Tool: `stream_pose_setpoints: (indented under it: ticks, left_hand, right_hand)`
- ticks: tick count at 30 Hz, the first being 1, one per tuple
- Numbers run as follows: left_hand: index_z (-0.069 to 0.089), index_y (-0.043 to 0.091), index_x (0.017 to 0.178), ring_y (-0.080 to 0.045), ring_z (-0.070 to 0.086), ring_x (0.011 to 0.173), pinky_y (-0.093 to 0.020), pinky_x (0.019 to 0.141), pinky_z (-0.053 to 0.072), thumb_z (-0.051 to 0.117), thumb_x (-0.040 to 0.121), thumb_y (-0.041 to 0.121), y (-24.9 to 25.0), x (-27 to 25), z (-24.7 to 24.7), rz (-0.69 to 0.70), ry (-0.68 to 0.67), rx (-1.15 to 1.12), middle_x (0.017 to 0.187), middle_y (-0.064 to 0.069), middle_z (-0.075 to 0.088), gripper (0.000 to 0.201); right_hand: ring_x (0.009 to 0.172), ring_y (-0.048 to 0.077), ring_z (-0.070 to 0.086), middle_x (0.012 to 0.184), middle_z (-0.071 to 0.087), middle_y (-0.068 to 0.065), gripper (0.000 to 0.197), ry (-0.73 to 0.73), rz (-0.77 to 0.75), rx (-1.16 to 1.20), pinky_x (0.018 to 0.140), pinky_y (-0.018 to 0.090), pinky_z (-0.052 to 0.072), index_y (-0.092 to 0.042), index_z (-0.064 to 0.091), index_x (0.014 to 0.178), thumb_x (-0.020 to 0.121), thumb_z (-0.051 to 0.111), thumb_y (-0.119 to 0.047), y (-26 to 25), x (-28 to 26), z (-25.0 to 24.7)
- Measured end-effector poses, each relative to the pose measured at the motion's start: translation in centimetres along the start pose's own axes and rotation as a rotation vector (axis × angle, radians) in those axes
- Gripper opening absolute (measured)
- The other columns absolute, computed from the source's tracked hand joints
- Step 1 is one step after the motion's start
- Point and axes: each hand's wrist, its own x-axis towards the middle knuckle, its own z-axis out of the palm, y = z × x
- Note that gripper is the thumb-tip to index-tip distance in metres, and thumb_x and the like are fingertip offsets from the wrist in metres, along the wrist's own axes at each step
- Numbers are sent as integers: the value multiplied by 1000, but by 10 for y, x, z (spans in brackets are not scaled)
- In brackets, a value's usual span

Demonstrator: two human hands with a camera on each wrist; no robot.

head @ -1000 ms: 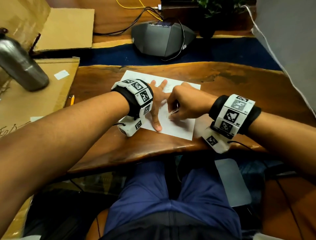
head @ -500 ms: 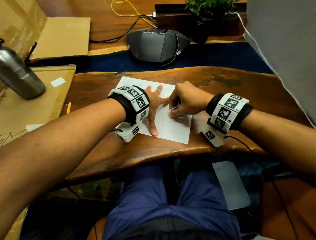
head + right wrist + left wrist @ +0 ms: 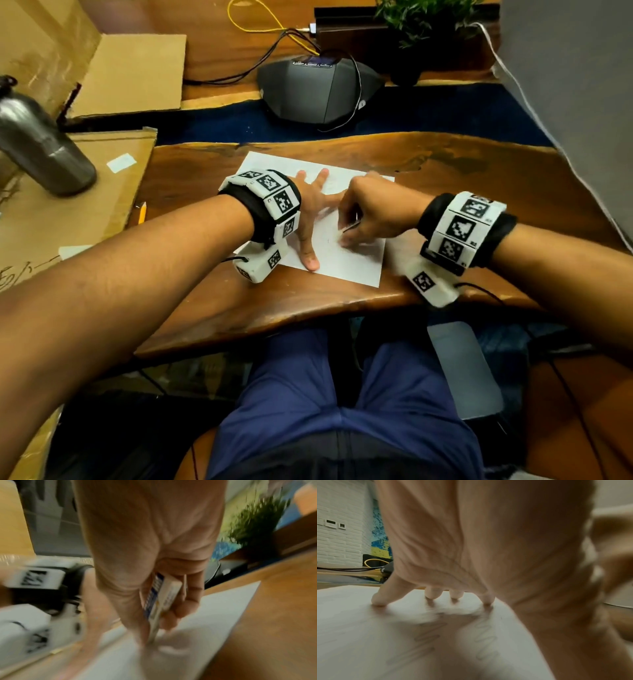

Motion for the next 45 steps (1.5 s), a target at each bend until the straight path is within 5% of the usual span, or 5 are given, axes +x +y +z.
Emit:
stream_pose_setpoints:
  ticks: [15, 23, 32, 38, 45]
  left_hand:
    - [-6, 33, 157, -19, -10, 152, -57, 121, 1, 51, 71, 83, -32, -21, 22, 174, 171, -42, 164, 7, -19, 115]
    - [0, 21, 159, -9, -15, 150, -41, 121, -11, 34, 92, 70, 11, -66, 75, 738, 253, 84, 165, 5, -13, 90]
    - [-19, 24, 155, -10, -22, 148, -46, 123, -5, 14, 90, 76, -33, -33, 57, 417, 255, 150, 161, 4, -25, 89]
    - [-10, 22, 158, -8, -19, 149, -40, 121, -13, 30, 92, 73, 4, -56, 76, 751, 250, 134, 164, 5, -19, 93]
    - [-16, 30, 156, -7, -21, 148, -47, 122, -9, 27, 90, 75, -13, -28, 57, 478, 180, -39, 162, 11, -23, 90]
  right_hand:
    - [75, 10, 65, 84, 75, -3, 14, -73, 219, 246, 66, 23, 46, -23, 74, 81, 80, 82, -34, 55, 23, -22]
    - [76, 14, 65, 84, 75, 0, 15, -77, 202, 226, 69, 27, 51, -20, 74, 83, 80, 82, -32, 54, 23, -21]
    - [64, 8, 59, 84, 74, 1, 16, -72, 205, 216, 65, 25, 47, -19, 74, 83, 79, 84, -32, 51, 21, -23]
    - [72, 11, 63, 85, 75, 1, 18, -69, 216, 213, 72, 31, 50, -20, 75, 83, 76, 85, -33, 52, 22, -21]
    - [77, 12, 64, 87, 75, 0, 14, -69, 251, 203, 68, 24, 48, -20, 75, 87, 79, 83, -30, 46, 20, -23]
